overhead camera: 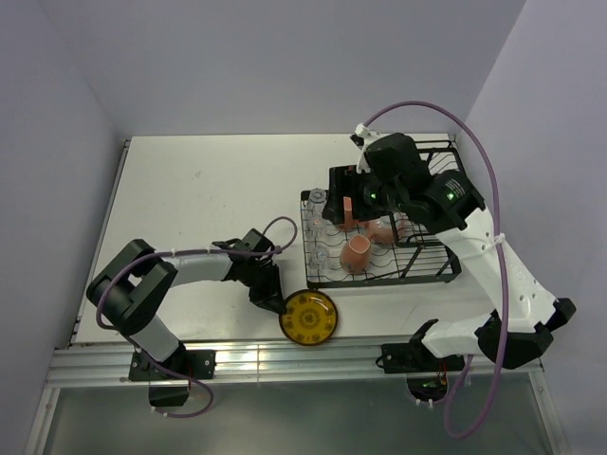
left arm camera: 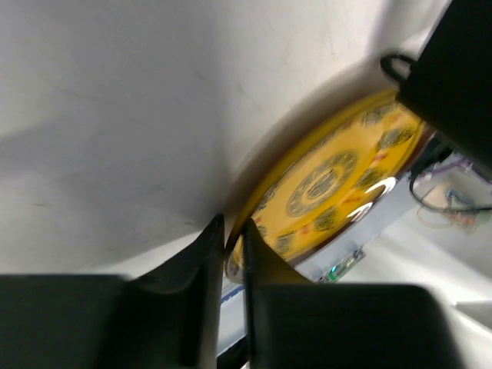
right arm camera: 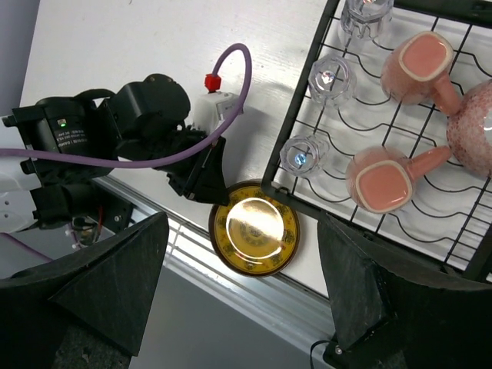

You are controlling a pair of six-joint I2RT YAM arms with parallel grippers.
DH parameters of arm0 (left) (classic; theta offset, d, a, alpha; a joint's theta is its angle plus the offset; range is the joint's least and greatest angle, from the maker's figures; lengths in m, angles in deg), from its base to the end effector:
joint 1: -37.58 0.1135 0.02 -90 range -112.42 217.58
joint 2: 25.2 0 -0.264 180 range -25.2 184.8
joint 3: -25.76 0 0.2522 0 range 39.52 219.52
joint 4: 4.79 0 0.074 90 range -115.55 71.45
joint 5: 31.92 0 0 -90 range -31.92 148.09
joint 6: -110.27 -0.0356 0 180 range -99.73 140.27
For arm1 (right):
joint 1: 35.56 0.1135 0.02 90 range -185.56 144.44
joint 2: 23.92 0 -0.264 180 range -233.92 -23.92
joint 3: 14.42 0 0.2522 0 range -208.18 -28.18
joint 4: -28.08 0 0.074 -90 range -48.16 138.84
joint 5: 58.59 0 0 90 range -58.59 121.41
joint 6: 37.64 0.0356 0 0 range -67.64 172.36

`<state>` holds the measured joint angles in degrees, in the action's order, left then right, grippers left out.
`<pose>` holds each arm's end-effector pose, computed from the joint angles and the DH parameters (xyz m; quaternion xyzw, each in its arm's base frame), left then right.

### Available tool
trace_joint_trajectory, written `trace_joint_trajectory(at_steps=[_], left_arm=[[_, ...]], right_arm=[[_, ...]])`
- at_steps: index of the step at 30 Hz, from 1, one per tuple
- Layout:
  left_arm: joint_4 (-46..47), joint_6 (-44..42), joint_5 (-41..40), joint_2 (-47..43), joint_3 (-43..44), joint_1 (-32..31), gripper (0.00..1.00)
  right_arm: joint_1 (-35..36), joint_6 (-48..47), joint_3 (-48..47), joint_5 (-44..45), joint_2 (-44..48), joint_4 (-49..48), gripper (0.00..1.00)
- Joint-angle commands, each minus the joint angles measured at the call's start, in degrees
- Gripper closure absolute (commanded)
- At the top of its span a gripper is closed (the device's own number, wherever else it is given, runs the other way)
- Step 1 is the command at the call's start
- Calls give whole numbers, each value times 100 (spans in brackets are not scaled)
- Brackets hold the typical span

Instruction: Load the mixed dishes into the dish rack

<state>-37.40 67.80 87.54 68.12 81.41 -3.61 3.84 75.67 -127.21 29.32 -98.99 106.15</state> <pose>0.1919 -0.1912 0.1241 0.0092 -0.9538 0.2949 0.0567 0.1808 0.1502 0.4519 -0.1346 0.8974 0.2326 0.3499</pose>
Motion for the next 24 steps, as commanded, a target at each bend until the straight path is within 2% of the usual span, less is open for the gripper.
trace_joint_trajectory(at_steps=[1,4,8,17,24], left_arm=[[31,-103,-704,47,-409,-135,86],[92,-51,-722,-103,-620,-179,100],[66,55,-695,-445,-770,-266,100],[-951,546,-792,-2780,-647,-416,100],[-1612,960,-915,-4005,-401,-442,100]], right_arm=[[-81,24,181,-28,404,-50,15],[-99,68,374,-90,502,-112,15],[-99,103,568,-204,651,-165,15],[-99,-125,779,-801,827,-173,18],[-90,-380,1148,-996,1196,-499,18]])
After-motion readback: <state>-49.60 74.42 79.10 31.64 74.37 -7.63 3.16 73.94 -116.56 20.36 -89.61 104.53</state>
